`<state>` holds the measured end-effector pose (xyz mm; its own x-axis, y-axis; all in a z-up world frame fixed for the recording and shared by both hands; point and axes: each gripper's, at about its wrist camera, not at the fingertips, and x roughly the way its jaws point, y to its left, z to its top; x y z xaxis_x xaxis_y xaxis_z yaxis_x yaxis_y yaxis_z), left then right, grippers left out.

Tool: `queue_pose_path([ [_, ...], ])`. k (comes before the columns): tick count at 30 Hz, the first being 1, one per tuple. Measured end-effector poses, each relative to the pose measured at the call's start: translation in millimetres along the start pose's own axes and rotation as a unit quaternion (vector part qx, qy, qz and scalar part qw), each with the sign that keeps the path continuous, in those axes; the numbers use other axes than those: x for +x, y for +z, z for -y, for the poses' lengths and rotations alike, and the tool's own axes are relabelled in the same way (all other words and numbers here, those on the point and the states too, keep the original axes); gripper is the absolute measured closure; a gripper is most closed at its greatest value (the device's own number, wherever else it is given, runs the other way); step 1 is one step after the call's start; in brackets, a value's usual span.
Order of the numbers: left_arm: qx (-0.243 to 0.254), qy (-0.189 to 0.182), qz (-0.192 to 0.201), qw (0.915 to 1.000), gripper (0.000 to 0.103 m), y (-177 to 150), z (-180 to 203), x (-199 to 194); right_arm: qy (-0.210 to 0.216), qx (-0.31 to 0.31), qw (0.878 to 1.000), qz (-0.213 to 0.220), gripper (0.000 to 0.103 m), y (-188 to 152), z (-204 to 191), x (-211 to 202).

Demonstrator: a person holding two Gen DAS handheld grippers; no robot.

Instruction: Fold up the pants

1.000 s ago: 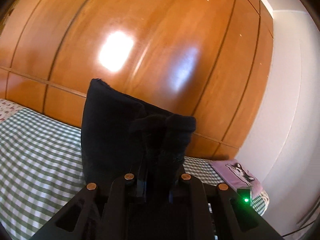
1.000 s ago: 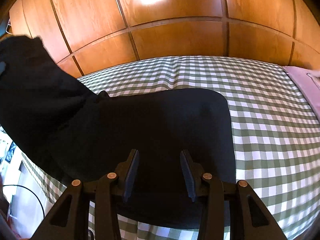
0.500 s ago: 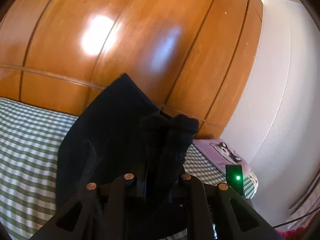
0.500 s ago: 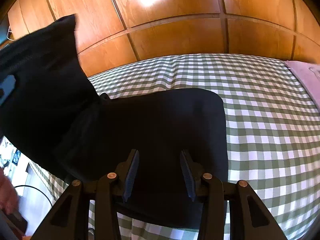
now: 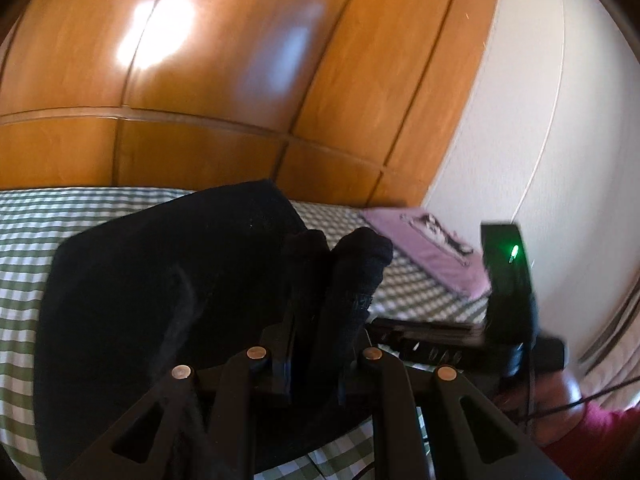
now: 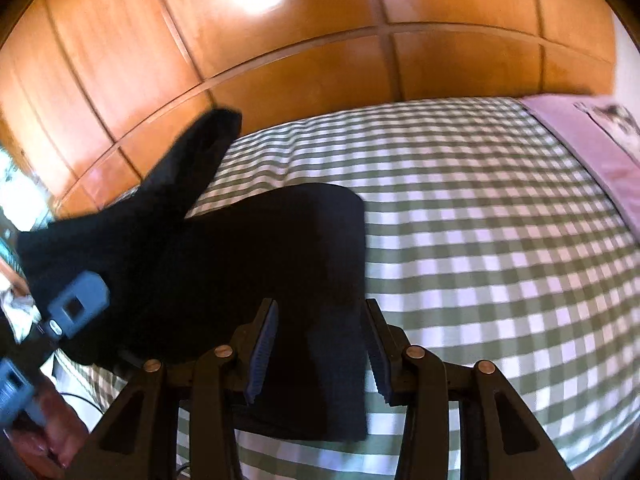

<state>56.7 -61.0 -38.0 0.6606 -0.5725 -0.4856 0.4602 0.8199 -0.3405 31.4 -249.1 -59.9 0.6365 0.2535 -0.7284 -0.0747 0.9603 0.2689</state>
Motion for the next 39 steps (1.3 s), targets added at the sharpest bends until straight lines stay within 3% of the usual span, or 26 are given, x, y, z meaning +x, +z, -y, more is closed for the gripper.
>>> queue_pose_path([
  [9, 0.062, 0.012, -0.055, 0.9965, 0.085, -23, 17, 32, -0.007, 0.032, 0.999, 0.005, 0.058, 3, 17, -7],
  [13, 0.071, -0.003, -0.071, 0.995, 0.07, -31, 23, 34, -0.006, 0.037, 0.999, 0.005, 0.057, 4, 19, -5],
  [16, 0.07, -0.037, -0.077, 0.9939, 0.043, -30, 28, 32, -0.006, 0.039, 0.999, 0.002, 0.057, 5, 20, -2],
  [17, 0.07, -0.054, -0.08, 0.9929, 0.04, -29, 29, 31, -0.008, 0.04, 0.999, 0.001, 0.057, 5, 20, -2],
  [22, 0.087, -0.083, -0.074, 0.99, 0.034, -21, 45, 17, -0.01, 0.042, 0.999, 0.004, 0.057, 6, 23, -1],
  [26, 0.045, -0.128, -0.046, 0.9896, 0.034, -4, 34, -6, -0.014, 0.048, 0.999, 0.009, 0.057, 7, 28, -3],
  [29, 0.046, -0.104, -0.007, 0.9935, 0.034, 7, 27, -27, -0.006, 0.055, 0.998, 0.019, 0.057, 7, 30, -7],
  [32, 0.037, -0.039, 0.02, 0.9983, 0.034, 16, 6, -45, 0.016, 0.059, 0.997, 0.042, 0.052, 8, 29, -15],
  [34, 0.016, -0.001, 0.024, 0.9996, 0.034, 18, -12, -49, 0.042, 0.065, 0.995, 0.064, 0.043, 9, 26, -22],
  [39, -0.071, 0.082, 0.008, 0.994, 0.034, 15, -74, -52, 0.084, 0.053, 0.992, 0.077, 0.043, 13, 11, -23],
])
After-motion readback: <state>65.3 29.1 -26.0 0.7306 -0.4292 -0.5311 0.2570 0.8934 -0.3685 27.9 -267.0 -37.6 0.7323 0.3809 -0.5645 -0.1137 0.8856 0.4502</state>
